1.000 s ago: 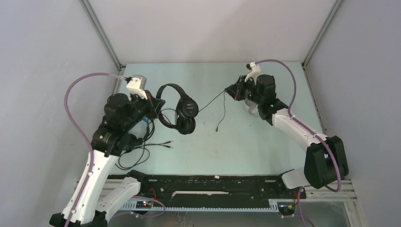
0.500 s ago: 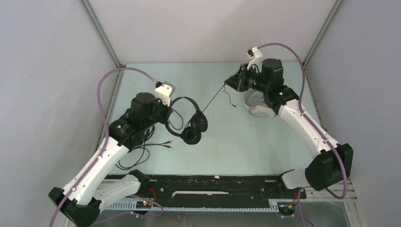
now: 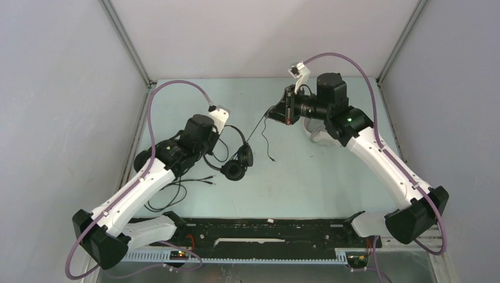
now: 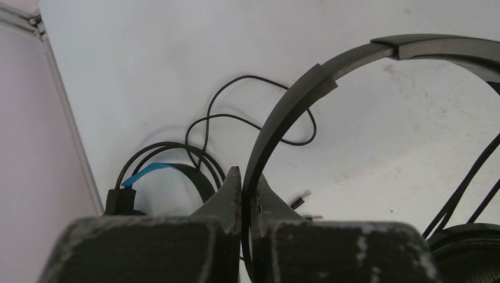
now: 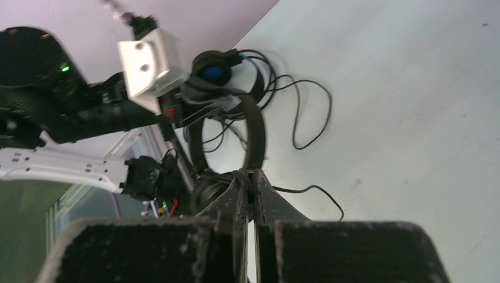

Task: Wrap the headphones
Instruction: Wrap the headphones cable around the headphones.

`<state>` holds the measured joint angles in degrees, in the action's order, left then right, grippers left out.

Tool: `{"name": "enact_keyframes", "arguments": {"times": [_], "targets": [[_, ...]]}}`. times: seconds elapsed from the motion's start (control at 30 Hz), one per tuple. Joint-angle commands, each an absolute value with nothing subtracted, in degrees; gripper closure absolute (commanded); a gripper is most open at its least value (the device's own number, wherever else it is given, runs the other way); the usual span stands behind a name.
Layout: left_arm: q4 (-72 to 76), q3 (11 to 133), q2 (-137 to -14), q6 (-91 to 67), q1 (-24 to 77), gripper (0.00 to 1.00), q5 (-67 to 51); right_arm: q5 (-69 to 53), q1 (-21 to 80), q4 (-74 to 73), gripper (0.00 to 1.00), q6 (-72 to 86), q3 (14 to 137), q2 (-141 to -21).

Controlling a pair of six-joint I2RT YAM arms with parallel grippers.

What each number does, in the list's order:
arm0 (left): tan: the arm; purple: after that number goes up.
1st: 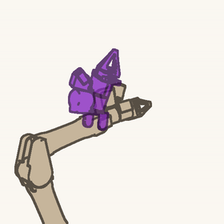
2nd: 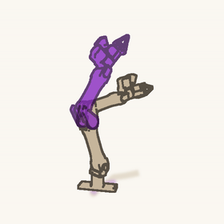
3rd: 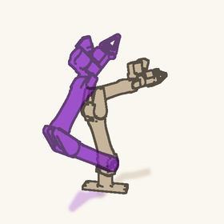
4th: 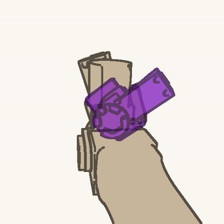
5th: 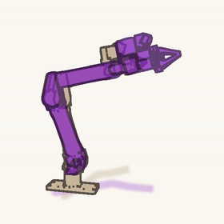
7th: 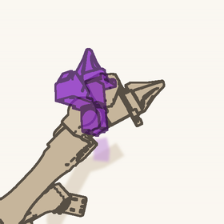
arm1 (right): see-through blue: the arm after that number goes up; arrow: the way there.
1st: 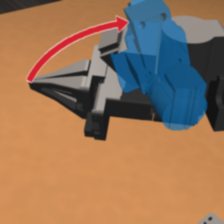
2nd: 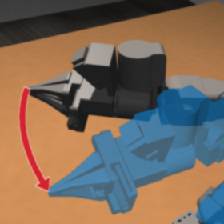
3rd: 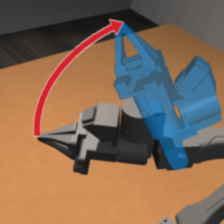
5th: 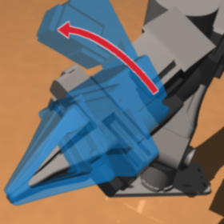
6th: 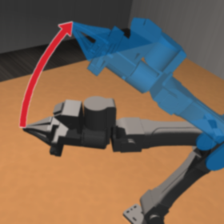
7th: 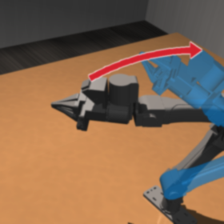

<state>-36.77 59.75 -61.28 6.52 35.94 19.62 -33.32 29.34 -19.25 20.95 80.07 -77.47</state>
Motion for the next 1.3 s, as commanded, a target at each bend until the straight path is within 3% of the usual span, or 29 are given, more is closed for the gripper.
{"name": "enact_keyframes", "arguments": {"times": [0.0, 0.33, 0.57, 0.8, 0.97, 1.27], "targets": [[-37.31, 59.82, -62.26, 8.58, 36.53, 1.0, 24.97, -37.1, 32.1, -18.8, 1.0, 21.47, 83.99, -76.03], [-43.04, 66.74, -70.57, -2.93, 36.37, 1.0, 35.61, -43.89, 44.38, -8.84, 1.0, 32.56, 79.48, -77.78], [-46.12, 72.62, -76.42, -12.7, 33.56, 1.0, 33.47, -43.08, 53.06, -2.02, 1.0, 37.48, 75.94, -82.64], [-43.05, 72.54, -75.08, -20.2, 30.56, 1.0, 27.24, -31.85, 54.24, -7.09, 0.97, 31.52, 75.08, -84.17], [-37.46, 69.73, -70.5, -26.54, 28.05, 1.0, 21.27, -15.85, 55.35, -9.01, 0.97, 23.55, 74.42, -83.73], [-30.56, 65.46, -62.72, -35.83, 24.88, 1.0, 14.27, -3.28, 57.71, -2.41, 0.97, 18.81, 67.76, -82.38]]}}
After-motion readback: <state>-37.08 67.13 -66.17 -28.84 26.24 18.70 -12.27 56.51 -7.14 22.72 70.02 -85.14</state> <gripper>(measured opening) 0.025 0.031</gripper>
